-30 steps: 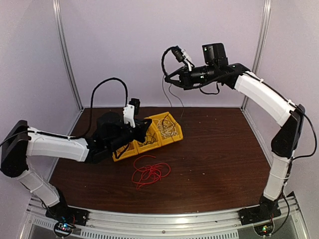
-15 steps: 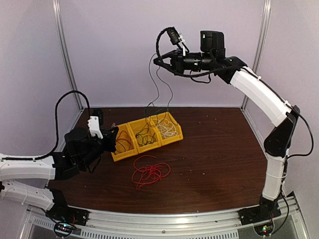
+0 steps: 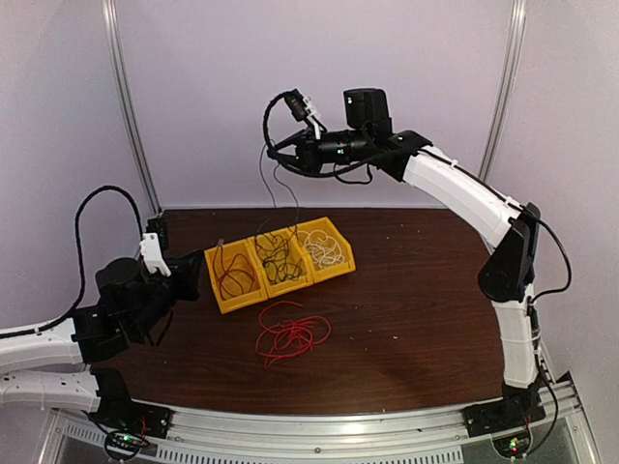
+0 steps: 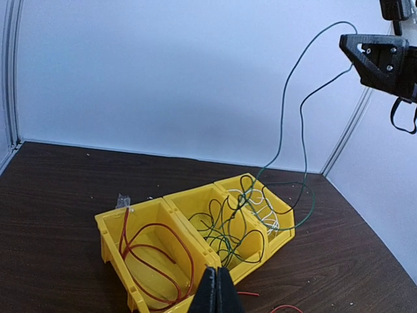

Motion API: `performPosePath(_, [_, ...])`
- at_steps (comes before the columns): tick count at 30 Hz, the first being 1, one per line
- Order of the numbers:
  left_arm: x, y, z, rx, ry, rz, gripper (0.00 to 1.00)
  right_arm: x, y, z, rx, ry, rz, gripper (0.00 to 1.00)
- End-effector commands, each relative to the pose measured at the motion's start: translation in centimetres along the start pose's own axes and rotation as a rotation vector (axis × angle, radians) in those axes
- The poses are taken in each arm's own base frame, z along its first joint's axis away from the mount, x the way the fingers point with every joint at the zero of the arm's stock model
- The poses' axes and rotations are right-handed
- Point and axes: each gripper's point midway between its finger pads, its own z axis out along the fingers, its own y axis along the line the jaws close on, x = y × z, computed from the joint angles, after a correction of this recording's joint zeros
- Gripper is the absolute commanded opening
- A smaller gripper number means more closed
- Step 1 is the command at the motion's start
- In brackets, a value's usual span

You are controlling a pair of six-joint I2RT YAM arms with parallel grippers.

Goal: Untangle the cables

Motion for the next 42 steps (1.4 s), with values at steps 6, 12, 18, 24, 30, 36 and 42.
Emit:
performPosePath(6, [-0.5,1.4,-1.1,-0.04,-0.013,-0.015,0.0,3.7,-3.1,2.2,0.068,0.044,-0.029,0.0])
performPosePath(12, [-0.2,1.6,-1.1,-0.047,-0.004,-0.019,0.01,9.9,-6.4,4.1,0.106,0.118,0.016,0.0])
performPosePath(18, [-0.3,1.5,-1.3,-0.044,-0.002,-0.025,0.02,17.7,-9.0,5.4,0.132,0.209,0.122,0.0])
performPosePath(24, [-0.4,1.7,-1.4,-0.051,-0.003,-0.024,0.02,24.6,-9.4,6.2,0.121,0.32,0.207,0.0])
performPosePath(30, [0.2,1.6,-1.1,-0.05,0.01,-0.019,0.03,28.4,-9.3,6.2,0.138,0.416,0.244,0.0])
performPosePath(36, [0.4,1.2,-0.7,-0.035,0.013,-0.025,0.04,29.3,-7.9,5.3,0.093,0.482,0.271,0.18])
performPosePath(42, [0.0,0.9,-0.7,-0.025,0.006,-0.028,0.06,24.6,-7.3,2.3,0.134,0.476,0.238,0.31])
